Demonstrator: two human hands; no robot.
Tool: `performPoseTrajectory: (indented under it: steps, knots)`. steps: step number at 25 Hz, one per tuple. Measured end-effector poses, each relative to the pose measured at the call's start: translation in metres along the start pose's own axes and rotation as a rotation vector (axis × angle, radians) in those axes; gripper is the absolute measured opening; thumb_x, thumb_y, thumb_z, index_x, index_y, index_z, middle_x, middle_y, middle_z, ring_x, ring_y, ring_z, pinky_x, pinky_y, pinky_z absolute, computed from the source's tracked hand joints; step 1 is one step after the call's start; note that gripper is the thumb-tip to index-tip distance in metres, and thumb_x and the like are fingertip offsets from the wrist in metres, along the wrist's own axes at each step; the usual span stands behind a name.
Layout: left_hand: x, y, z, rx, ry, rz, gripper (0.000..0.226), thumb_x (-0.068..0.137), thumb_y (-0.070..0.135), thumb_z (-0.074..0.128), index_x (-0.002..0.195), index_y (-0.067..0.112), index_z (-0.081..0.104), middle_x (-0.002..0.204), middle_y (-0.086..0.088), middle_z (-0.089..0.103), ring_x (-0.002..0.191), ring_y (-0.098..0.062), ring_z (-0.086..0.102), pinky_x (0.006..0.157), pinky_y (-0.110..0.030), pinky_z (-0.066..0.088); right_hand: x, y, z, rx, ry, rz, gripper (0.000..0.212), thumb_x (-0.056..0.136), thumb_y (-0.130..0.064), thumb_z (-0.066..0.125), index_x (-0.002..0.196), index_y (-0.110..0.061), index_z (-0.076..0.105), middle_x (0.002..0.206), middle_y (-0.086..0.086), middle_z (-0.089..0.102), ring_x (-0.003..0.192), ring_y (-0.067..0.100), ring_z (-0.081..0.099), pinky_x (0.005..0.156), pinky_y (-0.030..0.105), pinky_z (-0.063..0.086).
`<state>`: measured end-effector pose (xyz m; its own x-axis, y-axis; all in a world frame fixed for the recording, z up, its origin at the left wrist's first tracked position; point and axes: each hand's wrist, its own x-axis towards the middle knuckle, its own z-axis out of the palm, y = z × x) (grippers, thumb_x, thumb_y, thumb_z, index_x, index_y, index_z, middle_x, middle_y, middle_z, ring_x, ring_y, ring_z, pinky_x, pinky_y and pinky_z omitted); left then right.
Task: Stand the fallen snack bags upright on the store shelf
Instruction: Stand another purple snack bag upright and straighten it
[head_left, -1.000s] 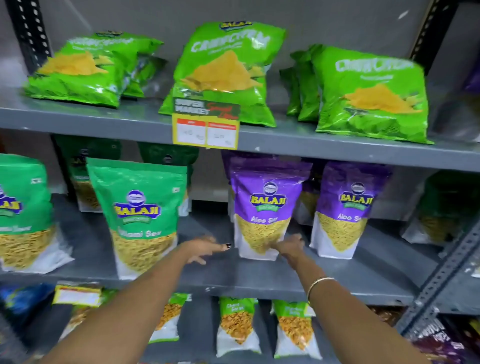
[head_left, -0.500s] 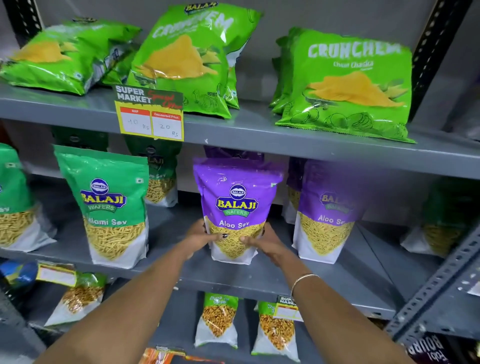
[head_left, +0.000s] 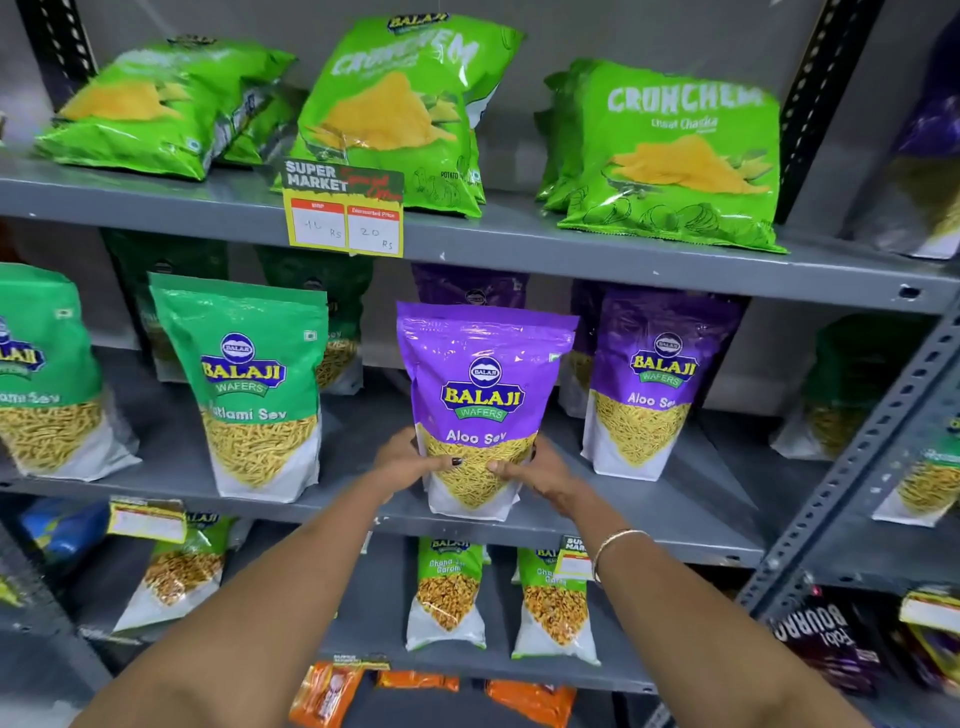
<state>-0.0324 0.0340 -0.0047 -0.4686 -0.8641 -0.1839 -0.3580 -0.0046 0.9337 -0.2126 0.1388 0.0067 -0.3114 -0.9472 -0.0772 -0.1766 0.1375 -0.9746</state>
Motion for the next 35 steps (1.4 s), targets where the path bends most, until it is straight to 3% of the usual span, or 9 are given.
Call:
performPoseTrajectory:
  steps: [3, 6, 12, 16, 19, 24, 27, 31, 35]
  knots:
    - [-0.011, 0.006, 0.0, 0.065, 0.015, -0.017, 0.071, 0.048, 0.035, 0.086, 0.111, 0.014, 0.062, 0.119, -0.008, 0.069, 0.11, -0.025, 0.063, 0.101, -0.042, 0.048, -0.007, -0.003, 0.0, -0.017, -0.022, 0.001, 0.06, 0.073, 0.003, 0.071, 0.128, -0.002, 0.045, 0.122, 0.014, 0.06, 0.096, 0.017, 0.061, 0.063, 0.008, 0.054]
    - [-0.018, 0.011, 0.0, 0.068, 0.024, -0.048, 0.065, 0.057, 0.028, 0.085, 0.115, 0.012, 0.058, 0.124, -0.006, 0.065, 0.115, -0.025, 0.06, 0.103, -0.041, 0.046, -0.005, -0.002, 0.001, -0.005, -0.038, 0.033, 0.057, 0.076, 0.0, 0.07, 0.128, -0.002, 0.046, 0.118, 0.009, 0.061, 0.089, 0.012, 0.06, 0.045, 0.002, 0.044]
    - [-0.035, 0.043, 0.004, 0.41, -0.286, -0.387, 0.073, 0.082, 0.041, 0.063, 0.139, 0.008, 0.032, 0.144, -0.01, 0.039, 0.136, -0.027, 0.039, 0.111, -0.042, 0.031, -0.003, 0.006, -0.008, -0.058, 0.107, 0.113, 0.093, 0.072, -0.019, 0.077, 0.142, -0.002, 0.018, 0.146, 0.01, 0.036, 0.131, 0.026, 0.041, 0.104, 0.035, 0.04]
    - [-0.03, 0.06, 0.027, 0.693, -0.607, -0.646, 0.053, 0.084, 0.059, 0.046, 0.091, 0.006, 0.047, 0.103, -0.012, 0.06, 0.132, -0.027, 0.048, 0.108, -0.051, 0.033, -0.007, 0.018, -0.053, -0.169, 0.306, 0.125, 0.077, 0.074, -0.028, 0.075, 0.13, -0.005, 0.027, 0.129, 0.005, 0.036, 0.126, 0.021, 0.038, 0.102, 0.034, 0.036]
    - [-0.02, 0.074, 0.078, 0.634, -0.723, -0.576, 0.054, 0.09, 0.053, 0.04, 0.108, 0.003, 0.044, 0.141, -0.017, 0.048, 0.136, -0.029, 0.043, 0.108, -0.052, 0.033, -0.009, 0.03, -0.104, -0.232, 0.51, 0.135, 0.084, 0.069, -0.03, 0.078, 0.132, 0.001, 0.031, 0.137, 0.019, 0.045, 0.125, 0.035, 0.044, 0.105, 0.044, 0.038]
    - [0.025, 0.092, 0.173, 0.283, -0.34, -0.156, 0.077, 0.084, 0.044, 0.059, 0.144, 0.008, 0.027, 0.151, -0.009, 0.032, 0.132, -0.021, 0.04, 0.099, -0.035, 0.042, 0.006, 0.05, -0.199, -0.185, 0.562, 0.137, 0.09, 0.067, -0.023, 0.08, 0.135, 0.0, 0.027, 0.137, 0.023, 0.041, 0.129, 0.035, 0.038, 0.109, 0.041, 0.034]
    - [0.064, 0.098, 0.214, 0.046, -0.129, 0.013, 0.109, 0.058, 0.052, 0.079, 0.143, 0.008, 0.027, 0.147, 0.0, 0.037, 0.127, -0.014, 0.04, 0.103, -0.028, 0.037, 0.037, 0.07, -0.235, -0.057, 0.364, 0.133, 0.087, 0.062, -0.026, 0.084, 0.131, -0.027, 0.03, 0.132, 0.004, 0.049, 0.12, 0.027, 0.052, 0.103, 0.039, 0.044]
    - [0.093, 0.103, 0.241, -0.191, -0.038, 0.056, 0.05, 0.062, 0.004, 0.078, 0.106, 0.01, 0.055, 0.114, -0.011, 0.065, 0.103, -0.019, 0.055, 0.075, -0.022, 0.05, 0.068, 0.086, -0.251, 0.157, 0.125, 0.012, 0.053, 0.05, 0.005, 0.08, 0.09, -0.018, 0.054, 0.081, -0.008, 0.075, 0.072, 0.005, 0.07, 0.063, 0.02, 0.058]
    - [0.091, 0.101, 0.249, -0.242, 0.096, 0.053, 0.046, 0.06, -0.005, 0.078, 0.08, 0.022, 0.046, 0.102, -0.014, 0.061, 0.098, -0.022, 0.055, 0.071, -0.027, 0.049, 0.066, 0.081, -0.254, 0.248, 0.023, -0.072, 0.048, 0.046, 0.001, 0.076, 0.088, -0.017, 0.06, 0.069, -0.015, 0.076, 0.066, -0.001, 0.069, 0.063, 0.017, 0.057]
